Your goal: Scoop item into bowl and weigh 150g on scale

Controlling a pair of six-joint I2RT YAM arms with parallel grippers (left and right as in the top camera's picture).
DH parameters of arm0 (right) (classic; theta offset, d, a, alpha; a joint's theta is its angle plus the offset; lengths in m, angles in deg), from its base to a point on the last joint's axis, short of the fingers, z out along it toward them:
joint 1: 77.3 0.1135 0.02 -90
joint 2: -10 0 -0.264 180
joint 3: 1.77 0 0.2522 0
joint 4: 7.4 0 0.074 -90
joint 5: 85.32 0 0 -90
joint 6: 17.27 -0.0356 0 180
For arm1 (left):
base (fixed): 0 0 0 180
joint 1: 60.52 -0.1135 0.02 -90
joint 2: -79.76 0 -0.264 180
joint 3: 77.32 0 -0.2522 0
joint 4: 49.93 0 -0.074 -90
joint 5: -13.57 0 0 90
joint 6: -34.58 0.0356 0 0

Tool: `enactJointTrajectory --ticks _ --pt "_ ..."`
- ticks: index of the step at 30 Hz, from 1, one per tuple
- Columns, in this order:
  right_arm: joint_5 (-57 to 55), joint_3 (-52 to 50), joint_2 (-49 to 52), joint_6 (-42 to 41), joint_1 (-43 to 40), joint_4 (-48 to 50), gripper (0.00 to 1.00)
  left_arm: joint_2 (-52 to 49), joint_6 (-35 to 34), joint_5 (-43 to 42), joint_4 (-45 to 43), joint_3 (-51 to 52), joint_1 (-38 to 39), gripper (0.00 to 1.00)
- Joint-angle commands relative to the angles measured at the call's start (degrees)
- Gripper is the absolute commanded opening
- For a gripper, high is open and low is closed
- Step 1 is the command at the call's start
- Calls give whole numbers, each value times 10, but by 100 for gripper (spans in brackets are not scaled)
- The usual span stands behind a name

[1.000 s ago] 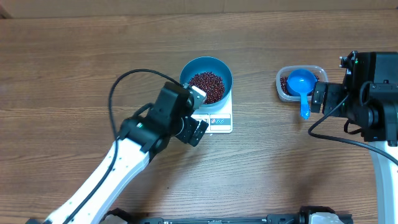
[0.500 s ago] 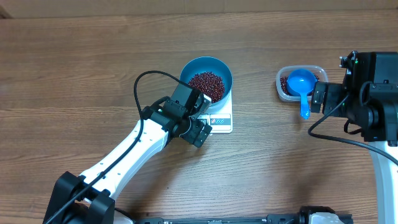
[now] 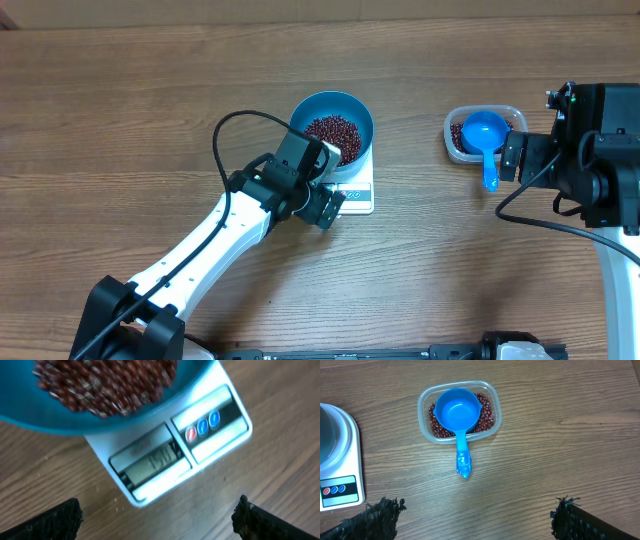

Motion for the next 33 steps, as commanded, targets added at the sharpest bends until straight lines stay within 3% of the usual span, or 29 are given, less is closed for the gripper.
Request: enactJointTrajectory --ticks 1,4,6,24,33 --pt "3 16 0 0 2 3 100 -4 -151 65 -14 -2 -3 100" --pt "3 16 0 0 2 3 100 -4 -216 104 -8 -2 -3 99" --pt "3 16 0 1 2 3 100 -4 -219 107 -7 -2 -3 100" --pt "3 16 0 0 2 3 100 -4 -213 104 -27 -2 -3 100" --pt "3 16 0 0 2 3 100 -4 -168 72 -54 -2 -3 99"
